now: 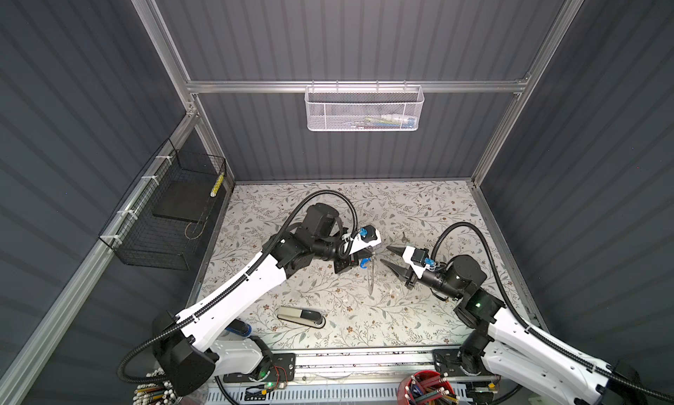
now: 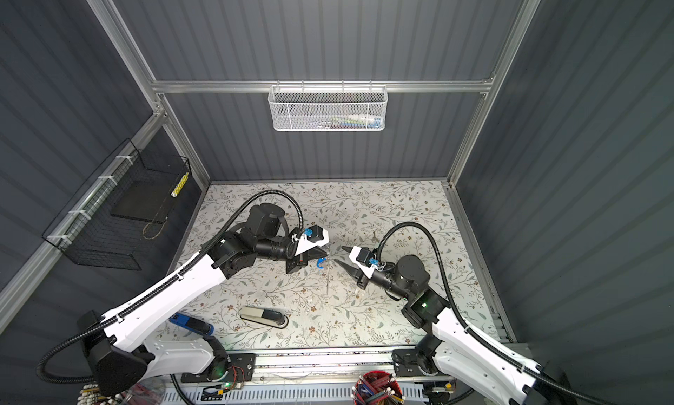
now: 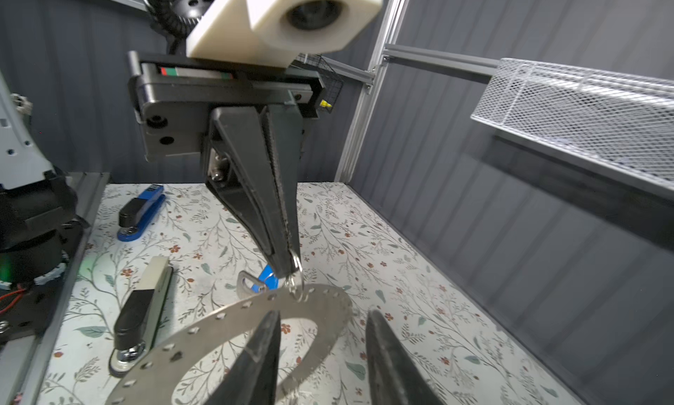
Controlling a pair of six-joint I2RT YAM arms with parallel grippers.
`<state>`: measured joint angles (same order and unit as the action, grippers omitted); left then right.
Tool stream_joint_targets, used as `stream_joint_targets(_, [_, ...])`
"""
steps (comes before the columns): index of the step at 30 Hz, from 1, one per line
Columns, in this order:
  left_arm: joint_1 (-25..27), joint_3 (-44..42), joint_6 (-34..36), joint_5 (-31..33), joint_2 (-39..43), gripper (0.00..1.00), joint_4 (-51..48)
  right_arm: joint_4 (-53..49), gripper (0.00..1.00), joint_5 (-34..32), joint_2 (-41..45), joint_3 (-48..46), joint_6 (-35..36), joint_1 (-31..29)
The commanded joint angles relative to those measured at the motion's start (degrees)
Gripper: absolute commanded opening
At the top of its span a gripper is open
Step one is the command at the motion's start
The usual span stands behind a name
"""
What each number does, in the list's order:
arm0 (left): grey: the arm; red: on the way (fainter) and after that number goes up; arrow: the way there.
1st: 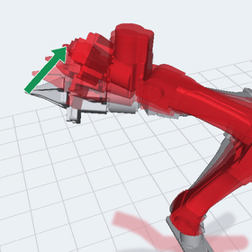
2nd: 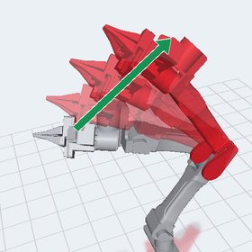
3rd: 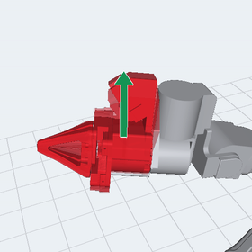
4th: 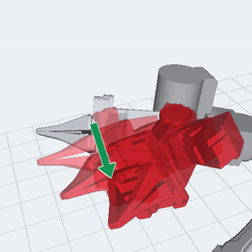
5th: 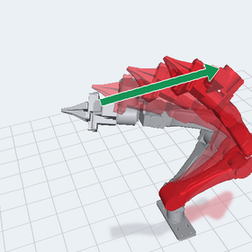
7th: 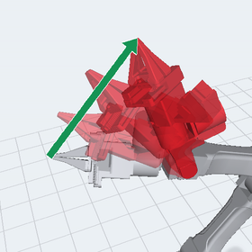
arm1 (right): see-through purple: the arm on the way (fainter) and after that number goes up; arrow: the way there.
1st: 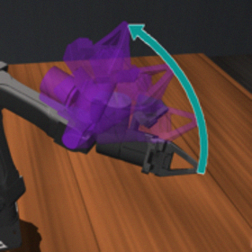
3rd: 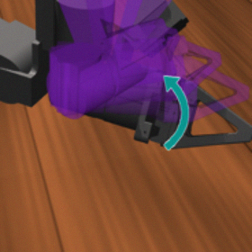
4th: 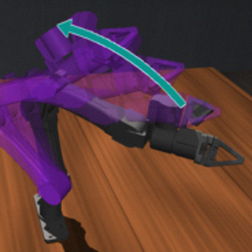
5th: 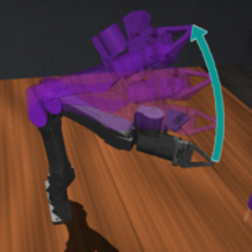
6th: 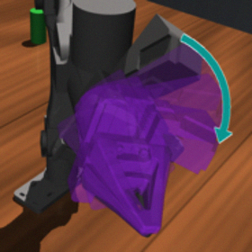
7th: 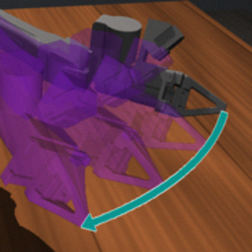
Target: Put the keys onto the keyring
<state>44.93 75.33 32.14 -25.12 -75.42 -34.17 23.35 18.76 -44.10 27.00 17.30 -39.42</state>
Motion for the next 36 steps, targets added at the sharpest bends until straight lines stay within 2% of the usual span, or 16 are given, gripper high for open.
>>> stream_joint_targets(1, [0.6, 4.8, 2.4, 5.8, -2.0, 0.00, -10.6, -8.9, 0.43, -6.2, 0.9, 3.0, 4.4, -0.2])
stream_joint_targets(4, [0.8, 8.3, 1.7, 7.2, -3.2, 0.00, -12.3, -9.1, 0.42, -3.9, 0.5, 3.7, 4.5, -0.4])
stream_joint_targets(12, [2.7, 18.1, 0.4, 10.0, -9.2, 0.00, -21.1, -6.5, 0.38, -11.0, -3.4, 5.4, 7.9, -6.6])
stream_joint_targets(20, [3.4, 19.0, 0.0, 10.3, -10.1, 0.00, -21.9, -1.6, 0.31, -15.0, -4.2, 4.7, 6.0, -7.5])
stream_joint_targets(32, [4.4, 20.7, 0.3, 10.8, -11.4, 0.00, -22.1, 2.7, 0.27, -11.9, -8.4, 5.4, 5.4, -8.5])
stream_joint_targets(36, [4.6, 20.7, 0.4, 11.0, -11.7, 0.00, -22.3, 3.0, 0.22, -12.6, -9.3, 5.9, 5.3, -8.6])
